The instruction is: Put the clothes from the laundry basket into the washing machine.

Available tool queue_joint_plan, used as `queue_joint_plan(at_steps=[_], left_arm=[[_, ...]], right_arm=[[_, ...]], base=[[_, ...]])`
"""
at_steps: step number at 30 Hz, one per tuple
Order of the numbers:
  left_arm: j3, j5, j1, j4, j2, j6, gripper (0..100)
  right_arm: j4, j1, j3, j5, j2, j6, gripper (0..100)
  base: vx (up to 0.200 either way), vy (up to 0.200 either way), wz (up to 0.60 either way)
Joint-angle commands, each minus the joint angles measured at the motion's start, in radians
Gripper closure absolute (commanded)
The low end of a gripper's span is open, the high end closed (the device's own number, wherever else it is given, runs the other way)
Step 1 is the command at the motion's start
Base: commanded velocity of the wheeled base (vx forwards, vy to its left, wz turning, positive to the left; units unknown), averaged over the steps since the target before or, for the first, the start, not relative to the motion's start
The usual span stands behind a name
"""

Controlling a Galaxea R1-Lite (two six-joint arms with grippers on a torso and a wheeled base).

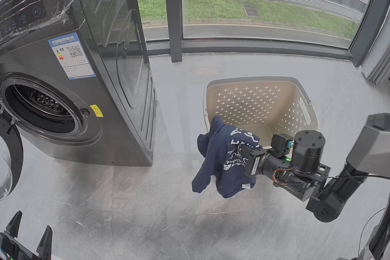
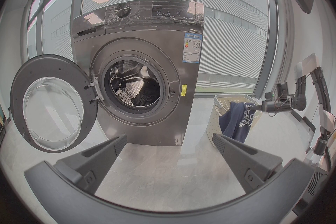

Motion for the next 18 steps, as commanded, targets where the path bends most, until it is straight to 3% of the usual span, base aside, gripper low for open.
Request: queue_joint_plan(at_steps=[1, 5, 6, 11, 18], left_arm=[[0.015, 0.0, 0.0, 0.0, -0.002, 0.001, 0], [0.016, 0.0, 0.0, 0.0, -0.002, 0.002, 0], [0.016, 0.0, 0.0, 0.0, -0.002, 0.001, 0], [0.016, 0.0, 0.0, 0.0, -0.002, 0.002, 0], [0.016, 0.0, -0.001, 0.0, -0.001, 0.002, 0]], right_arm=[[-0.125, 0.043, 0.16, 0.036, -0.229, -0.032, 100], [-0.163, 0.083, 0.18, 0.055, -0.275, -0.044, 100], [-0.168, 0.096, 0.163, 0.055, -0.291, -0.078, 100], [-0.159, 0.086, 0.117, 0.053, -0.335, -0.106, 100], [-0.156, 0.093, 0.123, 0.05, -0.343, -0.107, 100]], base=[[0.0, 0.0, 0.0], [0.0, 0.0, 0.0], [0.0, 0.0, 0.0], [0.0, 0.0, 0.0], [-0.2, 0.0, 0.0]])
